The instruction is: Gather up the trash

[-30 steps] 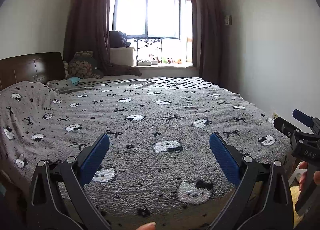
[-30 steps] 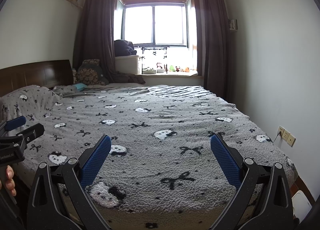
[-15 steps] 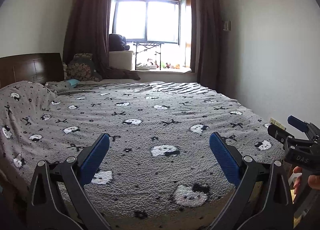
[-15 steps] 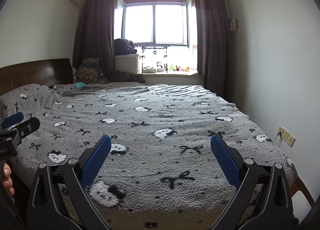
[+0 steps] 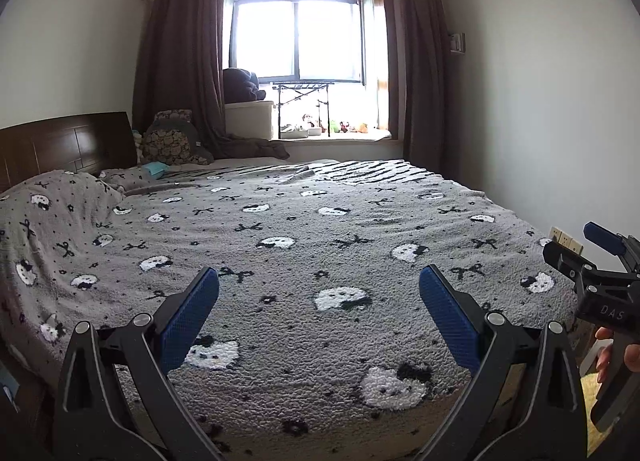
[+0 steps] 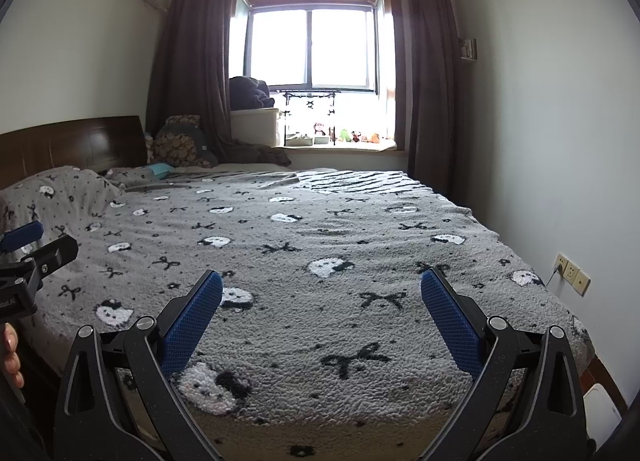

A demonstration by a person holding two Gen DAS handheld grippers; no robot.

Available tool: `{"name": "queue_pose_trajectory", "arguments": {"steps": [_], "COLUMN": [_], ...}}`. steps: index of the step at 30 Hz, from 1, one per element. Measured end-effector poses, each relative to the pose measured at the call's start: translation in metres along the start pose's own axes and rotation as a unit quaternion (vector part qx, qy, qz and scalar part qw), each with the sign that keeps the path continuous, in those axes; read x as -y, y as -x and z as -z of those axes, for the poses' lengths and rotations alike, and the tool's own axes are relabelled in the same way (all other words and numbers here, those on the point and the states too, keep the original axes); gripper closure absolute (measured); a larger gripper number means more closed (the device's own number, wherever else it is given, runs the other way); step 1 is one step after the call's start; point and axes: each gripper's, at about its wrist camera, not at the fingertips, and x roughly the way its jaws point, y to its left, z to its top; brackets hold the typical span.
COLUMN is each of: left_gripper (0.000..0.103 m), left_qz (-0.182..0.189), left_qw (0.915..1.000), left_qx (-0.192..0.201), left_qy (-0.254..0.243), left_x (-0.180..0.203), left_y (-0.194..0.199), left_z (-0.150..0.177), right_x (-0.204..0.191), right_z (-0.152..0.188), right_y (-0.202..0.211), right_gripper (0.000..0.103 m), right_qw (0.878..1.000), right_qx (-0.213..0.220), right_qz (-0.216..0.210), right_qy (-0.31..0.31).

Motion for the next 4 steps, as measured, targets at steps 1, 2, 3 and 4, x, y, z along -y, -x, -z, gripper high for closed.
{"name": "queue_pose_trajectory", "arguments": {"steps": [1,2,3,4], "left_gripper": [0.008,0.008,0.008,0.008], "left_qz": [0.001,0.000,-0.001,-0.001], "left_qw": [1.0000,1.0000,1.0000,1.0000], "left_qx": [0.000,0.000,0.000,-0.001], "left_qy": [0.001,0.000,0.000,0.001], "left_x": [-0.0007,-0.0007,-0.0008,-0.0011], "left_y": [0.0005,0.0004,0.0007,0.0006], "left_z": [-0.0001,-0.0001,-0.0002,-0.0002], "right_x": [0.0001,0.0001,0.0002,-0.0002], "right_z": [-0.0001,-0.0001,-0.0001,-0.0001], "right_y": [-0.0002,-0.0003,-0.0002,-0.0002], "right_gripper": [0.003,0.003,0.003,0.003], "right_qw": [1.000,1.000,1.000,1.000], "right_qx": [0.000,0.000,-0.001,-0.001], "right_qz": [0.000,0.000,0.000,0.000], "right_qy": [0.000,0.000,0.000,0.002]}}
